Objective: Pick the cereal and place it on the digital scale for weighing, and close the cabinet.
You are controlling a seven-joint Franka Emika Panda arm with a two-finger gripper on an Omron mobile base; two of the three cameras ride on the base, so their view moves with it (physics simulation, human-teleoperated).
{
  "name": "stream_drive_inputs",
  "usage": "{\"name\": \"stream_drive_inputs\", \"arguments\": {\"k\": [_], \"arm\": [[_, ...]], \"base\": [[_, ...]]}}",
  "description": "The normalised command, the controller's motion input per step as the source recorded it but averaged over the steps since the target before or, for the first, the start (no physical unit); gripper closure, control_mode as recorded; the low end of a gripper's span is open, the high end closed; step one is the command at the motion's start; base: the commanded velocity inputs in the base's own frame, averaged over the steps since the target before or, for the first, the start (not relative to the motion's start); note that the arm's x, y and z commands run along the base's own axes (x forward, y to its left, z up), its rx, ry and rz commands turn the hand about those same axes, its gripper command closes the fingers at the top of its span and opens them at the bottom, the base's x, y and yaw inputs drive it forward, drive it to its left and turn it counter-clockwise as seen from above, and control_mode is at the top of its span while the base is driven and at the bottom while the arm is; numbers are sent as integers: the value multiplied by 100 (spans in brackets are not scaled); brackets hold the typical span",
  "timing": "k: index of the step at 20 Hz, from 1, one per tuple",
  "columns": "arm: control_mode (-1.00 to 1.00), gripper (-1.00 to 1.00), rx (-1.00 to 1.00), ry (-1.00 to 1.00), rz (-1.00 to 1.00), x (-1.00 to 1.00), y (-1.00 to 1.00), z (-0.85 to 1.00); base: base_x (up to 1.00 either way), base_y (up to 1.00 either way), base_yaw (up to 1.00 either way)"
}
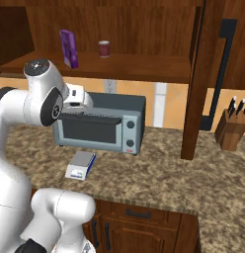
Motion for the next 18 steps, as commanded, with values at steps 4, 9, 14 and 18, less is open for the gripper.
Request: {"name": "stream_drive_inputs", "arguments": {"k": [4,9,14,18], "arm": [[-100,-100,0,-34,10,-2,3,55],[-100,-100,3,-25,8,13,14,50],[-100,-100,3,-20,5,18,6,53],[-100,-100,1,-31,7,4,2,65]], "base": [[0,0,0],[0,0,0],[0,0,0],[0,0,0]]}}
